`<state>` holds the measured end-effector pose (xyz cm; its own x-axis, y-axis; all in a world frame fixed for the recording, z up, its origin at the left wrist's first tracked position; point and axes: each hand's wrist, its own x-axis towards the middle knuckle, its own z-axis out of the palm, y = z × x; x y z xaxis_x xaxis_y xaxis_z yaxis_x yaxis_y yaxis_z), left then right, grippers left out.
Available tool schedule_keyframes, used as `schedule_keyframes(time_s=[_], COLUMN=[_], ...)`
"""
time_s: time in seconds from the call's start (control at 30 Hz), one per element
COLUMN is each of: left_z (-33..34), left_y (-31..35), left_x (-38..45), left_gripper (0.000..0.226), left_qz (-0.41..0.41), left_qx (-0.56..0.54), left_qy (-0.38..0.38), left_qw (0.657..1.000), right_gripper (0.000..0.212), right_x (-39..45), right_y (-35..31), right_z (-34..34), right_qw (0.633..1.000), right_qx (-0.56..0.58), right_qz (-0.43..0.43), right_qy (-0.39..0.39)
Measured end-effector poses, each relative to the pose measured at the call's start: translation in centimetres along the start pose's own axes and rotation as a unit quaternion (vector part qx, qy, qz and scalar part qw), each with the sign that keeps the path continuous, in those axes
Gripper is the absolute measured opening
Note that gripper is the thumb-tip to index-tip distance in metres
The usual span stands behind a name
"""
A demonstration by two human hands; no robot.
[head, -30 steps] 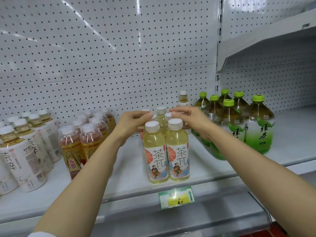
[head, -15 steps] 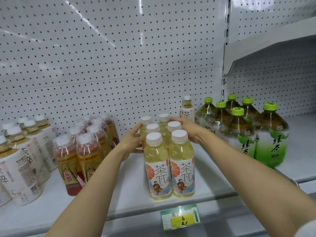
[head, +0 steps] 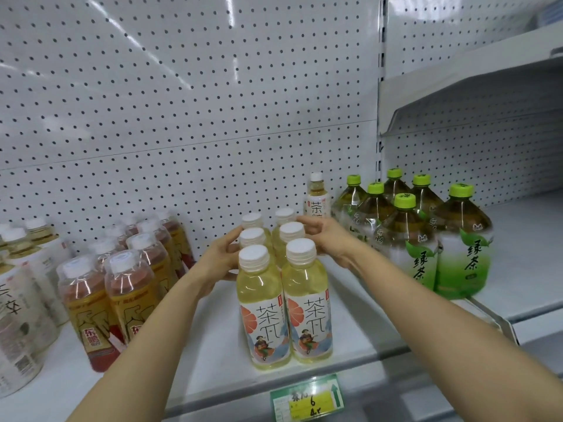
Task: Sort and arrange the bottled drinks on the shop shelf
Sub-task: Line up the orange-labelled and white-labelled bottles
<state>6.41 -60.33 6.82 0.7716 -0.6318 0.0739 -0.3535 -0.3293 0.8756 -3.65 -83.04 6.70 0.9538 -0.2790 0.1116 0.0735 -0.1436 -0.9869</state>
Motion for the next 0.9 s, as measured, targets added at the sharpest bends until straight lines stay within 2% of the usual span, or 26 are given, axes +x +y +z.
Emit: schedule_keyframes(time_s=[0.07,0.17,0.27,0.37,0.47,0.57,0.67,0.77,0.9], left_z=[-0.5,-0.6,0.1,1.2,1.3,1.3,1.4,1.2,1.5], left_y=[-0.2,0.2,0.7,1.3,1.4,1.3,1.7,4.0,7.9], left_x=[-0.5,-1.4,-2.2,-2.9,-3.5,-4.3,-4.8,-6.4,-8.5], left_gripper=[0.056,0.036,0.053,0.060,0.064,0.062,0.059,0.062,0.072], left_qz=[-0.003,-0.021,-0.042,-0.041,-0.043,-0.040,0.029,0.129,0.207], left_qx=[-0.015,-0.035,-0.047,-0.042,-0.059,-0.065,-0.091,-0.051,0.140], left_qy=[-0.004,0.000,0.007,0.018,0.023,0.033,0.105,0.148,0.059], left_qw=[1.000,0.999,0.998,0.998,0.997,0.997,0.990,0.979,0.966], right_gripper=[0.052,0.042,0.026,0.032,0.039,0.050,0.039,0.032,0.029], right_x=[-0.2,-0.8,-1.7,-2.5,-2.8,-3.2,-4.0,-4.7,-4.3], right_y=[0.2,0.5,1.1,1.5,1.3,1.2,1.4,0.8,-0.3], right_z=[0.5,1.1,2.4,3.8,4.1,3.7,2.8,2.0,1.2], right_qw=[1.000,0.999,0.995,0.990,0.992,0.995,0.973,0.921,0.824], right_qx=[0.017,0.045,0.099,0.136,0.114,0.004,-0.141,-0.291,-0.460], right_qz=[0.003,-0.004,-0.005,0.002,-0.015,-0.041,-0.100,-0.163,-0.202], right_qy=[-0.002,0.010,0.027,0.021,0.052,0.086,0.150,0.203,0.263])
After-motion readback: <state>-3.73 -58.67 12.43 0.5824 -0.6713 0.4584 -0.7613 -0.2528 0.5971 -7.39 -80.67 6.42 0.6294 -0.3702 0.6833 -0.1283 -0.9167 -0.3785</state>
